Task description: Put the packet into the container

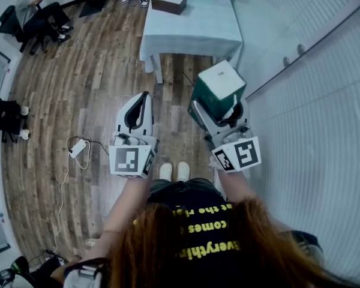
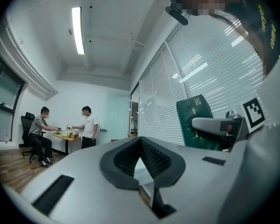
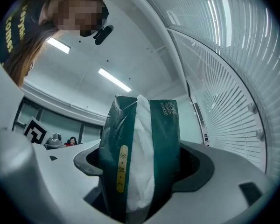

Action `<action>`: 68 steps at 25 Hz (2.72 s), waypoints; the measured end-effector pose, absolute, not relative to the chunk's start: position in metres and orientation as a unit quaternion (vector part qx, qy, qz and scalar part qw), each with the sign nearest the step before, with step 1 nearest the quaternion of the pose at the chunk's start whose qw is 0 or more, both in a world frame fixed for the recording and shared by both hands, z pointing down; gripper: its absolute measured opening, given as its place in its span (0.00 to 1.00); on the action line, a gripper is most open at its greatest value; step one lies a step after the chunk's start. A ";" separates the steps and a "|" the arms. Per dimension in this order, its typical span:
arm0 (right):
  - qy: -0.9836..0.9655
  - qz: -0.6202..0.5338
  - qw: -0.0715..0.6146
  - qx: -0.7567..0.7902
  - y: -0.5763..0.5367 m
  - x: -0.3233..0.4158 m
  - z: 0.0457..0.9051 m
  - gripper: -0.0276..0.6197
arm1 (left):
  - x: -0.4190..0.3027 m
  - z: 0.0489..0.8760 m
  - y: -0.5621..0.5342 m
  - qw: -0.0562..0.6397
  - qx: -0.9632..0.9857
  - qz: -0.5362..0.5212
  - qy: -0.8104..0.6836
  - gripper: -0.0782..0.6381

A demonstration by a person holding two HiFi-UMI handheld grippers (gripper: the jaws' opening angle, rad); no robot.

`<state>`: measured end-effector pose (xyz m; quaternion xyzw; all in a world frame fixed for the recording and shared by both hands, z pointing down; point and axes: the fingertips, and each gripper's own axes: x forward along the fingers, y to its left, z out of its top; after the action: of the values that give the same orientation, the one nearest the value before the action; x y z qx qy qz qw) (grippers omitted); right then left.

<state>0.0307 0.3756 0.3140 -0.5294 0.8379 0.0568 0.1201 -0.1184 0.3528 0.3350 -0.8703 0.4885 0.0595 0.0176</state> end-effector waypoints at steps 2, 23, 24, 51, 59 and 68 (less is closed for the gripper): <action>0.838 0.054 0.123 -0.529 0.368 0.037 0.314 0.67 | -0.113 0.336 0.345 0.016 -0.869 0.057 0.491 0.11; 0.844 0.036 0.144 -0.516 0.328 0.087 0.317 0.67 | -0.073 0.338 0.313 0.024 -0.858 0.047 0.510 0.11; 0.843 0.035 0.145 -0.516 0.327 0.087 0.318 0.67 | -0.073 0.338 0.312 0.024 -0.858 0.047 0.511 0.11; 0.845 0.049 0.150 -0.511 0.207 0.013 0.304 0.67 | -0.138 0.329 0.186 0.023 -0.859 0.057 0.508 0.11; 0.839 0.044 0.150 -0.521 0.174 0.005 0.306 0.67 | -0.151 0.334 0.155 0.023 -0.864 0.063 0.499 0.11; 0.827 0.044 0.141 -0.543 0.162 0.013 0.310 0.67 | -0.149 0.339 0.137 0.012 -0.871 0.062 0.487 0.11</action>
<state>0.0133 0.1616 0.3104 -0.5429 0.8267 0.0442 0.1411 -0.1486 0.1370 0.3394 -0.8709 0.4874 0.0617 0.0122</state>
